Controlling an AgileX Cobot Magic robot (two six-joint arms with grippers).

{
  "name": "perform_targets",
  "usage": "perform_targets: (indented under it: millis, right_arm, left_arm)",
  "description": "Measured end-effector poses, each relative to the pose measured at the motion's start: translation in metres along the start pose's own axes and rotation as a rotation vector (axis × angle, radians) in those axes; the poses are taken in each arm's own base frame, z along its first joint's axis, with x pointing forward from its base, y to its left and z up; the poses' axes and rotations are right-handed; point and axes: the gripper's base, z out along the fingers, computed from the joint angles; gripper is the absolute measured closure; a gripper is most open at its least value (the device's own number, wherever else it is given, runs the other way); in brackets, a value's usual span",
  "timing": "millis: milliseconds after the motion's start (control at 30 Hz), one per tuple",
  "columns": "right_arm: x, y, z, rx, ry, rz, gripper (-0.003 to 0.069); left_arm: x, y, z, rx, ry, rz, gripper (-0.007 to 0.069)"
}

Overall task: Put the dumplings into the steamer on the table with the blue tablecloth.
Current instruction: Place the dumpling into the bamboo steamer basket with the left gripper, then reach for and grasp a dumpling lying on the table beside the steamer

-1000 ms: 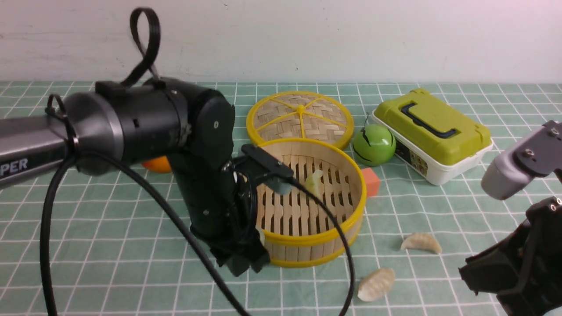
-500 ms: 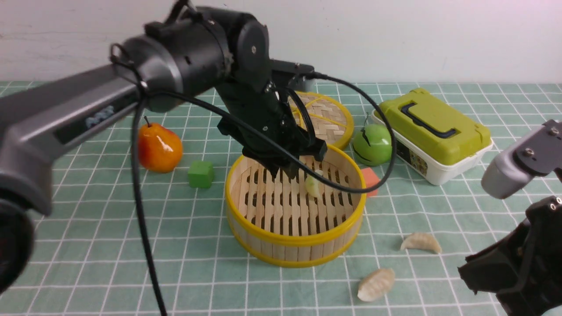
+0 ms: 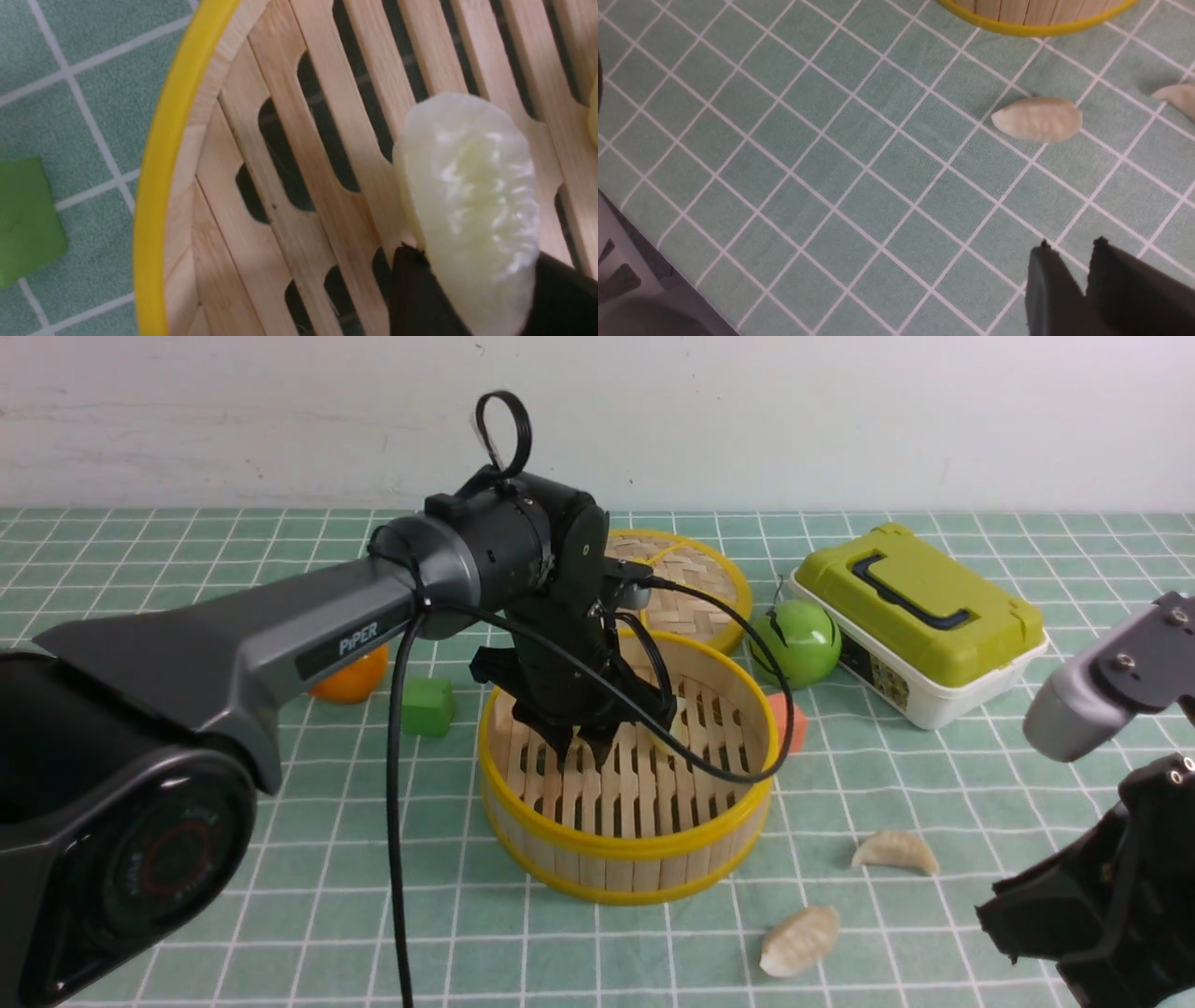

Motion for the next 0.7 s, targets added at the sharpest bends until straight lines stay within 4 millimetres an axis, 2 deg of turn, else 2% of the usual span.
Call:
perform_targets:
  millis: [100,233,300,333,367,433,500,533,633,667,700]
  right_arm:
    - [-0.005,-0.005,-0.005,0.055,0.031,-0.009,0.0525]
    - [-0.021,-0.014,-0.015,0.168,0.043,0.033,0.0524]
    - [-0.036,-0.024,-0.019,0.252,0.039,0.041,0.0524]
    - [-0.04,-0.026,-0.019,0.273,0.038,0.042,0.0524]
    - [-0.045,-0.033,-0.015,0.291,0.05,0.06,0.0524]
    - [-0.051,-0.047,-0.005,0.304,0.081,0.109,0.0524]
    - [-0.053,-0.061,0.007,0.292,0.113,0.168,0.0524]
    - [-0.053,-0.068,0.014,0.285,0.131,0.185,0.0524]
    - [-0.053,-0.087,0.038,0.228,0.167,0.263,0.0523]
    - [-0.053,-0.088,0.039,0.224,0.168,0.266,0.0522]
    - [-0.055,-0.093,0.051,0.199,0.172,0.292,0.0516]
  left_arm:
    - [0.0,0.0,-0.011,-0.006,0.025,0.0,0.0223]
    - [-0.004,0.001,-0.047,-0.016,0.032,0.001,0.0158]
    - [-0.011,0.002,-0.091,-0.017,-0.036,0.003,0.0154]
    - [-0.012,0.002,-0.102,-0.015,-0.06,0.002,0.0159]
    - [-0.012,0.003,-0.125,-0.008,-0.105,0.001,0.0171]
    - [-0.008,0.004,-0.159,0.002,-0.162,-0.001,0.0218]
    - [0.002,0.006,-0.195,0.016,-0.219,-0.004,0.0297]
    - [0.006,0.007,-0.205,0.019,-0.232,-0.005,0.0326]
    - [0.037,0.012,-0.243,0.025,-0.256,-0.006,0.0486]
    - [0.042,0.013,-0.246,0.024,-0.256,-0.006,0.0507]
    - [0.062,0.017,-0.257,0.023,-0.248,-0.006,0.0592]
